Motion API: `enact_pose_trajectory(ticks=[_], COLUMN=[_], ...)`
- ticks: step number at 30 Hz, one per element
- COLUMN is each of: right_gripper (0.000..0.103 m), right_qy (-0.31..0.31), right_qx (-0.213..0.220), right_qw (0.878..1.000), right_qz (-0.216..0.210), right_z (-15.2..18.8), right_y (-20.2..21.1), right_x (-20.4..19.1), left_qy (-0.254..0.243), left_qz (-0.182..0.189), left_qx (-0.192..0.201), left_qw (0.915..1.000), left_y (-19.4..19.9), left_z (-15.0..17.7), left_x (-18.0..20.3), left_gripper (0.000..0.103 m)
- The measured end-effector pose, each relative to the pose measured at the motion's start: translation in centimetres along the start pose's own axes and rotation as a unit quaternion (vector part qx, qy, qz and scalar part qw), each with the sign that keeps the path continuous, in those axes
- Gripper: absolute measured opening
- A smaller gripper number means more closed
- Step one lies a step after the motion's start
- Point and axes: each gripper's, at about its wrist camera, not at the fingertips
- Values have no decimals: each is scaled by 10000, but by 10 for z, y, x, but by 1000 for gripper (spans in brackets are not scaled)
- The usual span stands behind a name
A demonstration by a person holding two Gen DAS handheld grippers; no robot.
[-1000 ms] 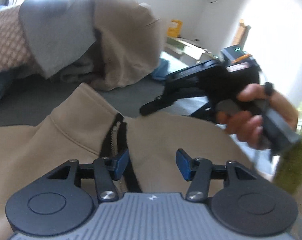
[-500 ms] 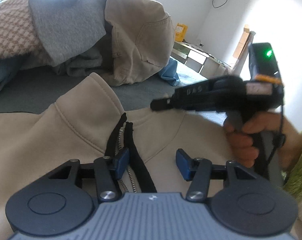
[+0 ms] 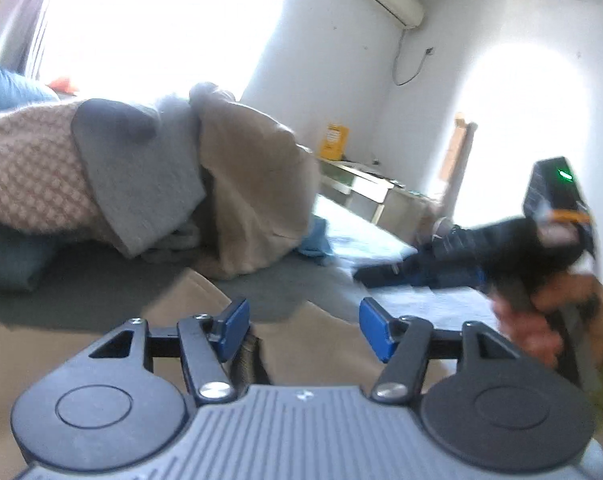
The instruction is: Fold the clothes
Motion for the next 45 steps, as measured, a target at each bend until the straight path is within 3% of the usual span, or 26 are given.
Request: enact_pose_trajectory(ticks=[4, 6, 9, 14, 17, 18, 21, 23, 29, 32, 34, 38, 42, 45], right_gripper=[14, 14, 7, 11, 10, 6, 12, 12, 13, 13, 13, 13, 12, 12], right_qy=[430, 226, -120, -516, -450, -380, -963, -1329, -572, -227, -85, 103, 239, 454], right_qx=[-176, -370, -466, -177, -580, -754, -541, -367, 213, 476, 457, 25, -676, -616], right_qw=[9987, 9984, 9981, 9985, 9971, 9959, 9937, 9904, 9980, 9979, 9978, 9986, 9963, 9965], right_qz=[204, 373, 373, -42, 193, 324, 174, -80, -187, -376, -481, -526, -475, -334], right_z=[28, 41, 49, 24, 30, 37, 26, 12, -42, -52, -45, 6, 71, 82], right_y=[-33, -54, -67, -48, -73, -84, -68, -38, 107, 186, 221, 229, 173, 126], right_x=[-8, 3, 20, 20, 17, 19, 23, 20, -26, -46, -58, -76, -85, -92], left_qy=[167, 505, 523, 264, 360, 431, 639, 684, 735, 626, 500, 226, -48, -195], left_qz=[-287, -323, -305, -298, -271, -258, -328, -427, -561, -573, -524, -150, 66, -87], left_qx=[-710, -924, -958, -972, -955, -929, -867, -819, -552, -466, -618, -1113, -1570, -1760], left_qw=[9969, 9939, 9936, 9945, 9944, 9944, 9936, 9934, 9942, 9953, 9955, 9934, 9876, 9842], left_y=[-48, -58, -58, -59, -56, -55, -46, -33, 41, 94, 132, 198, 244, 254], left_z=[19, 24, 25, 29, 29, 28, 15, 1, -65, -94, -96, -53, 27, 75], left_x=[-21, -34, -35, -27, -29, -31, -32, -28, 4, 24, 41, 75, 108, 118], left_gripper=[56, 57, 58, 68, 68, 68, 67, 67, 67, 68, 68, 68, 66, 64])
Point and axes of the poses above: each gripper's, at about its wrist camera, not at the fingertips, and y roughly against the way its jaws point, x to its right, z to its underside, and after that the axes turned 11 degrees about x, right-handed
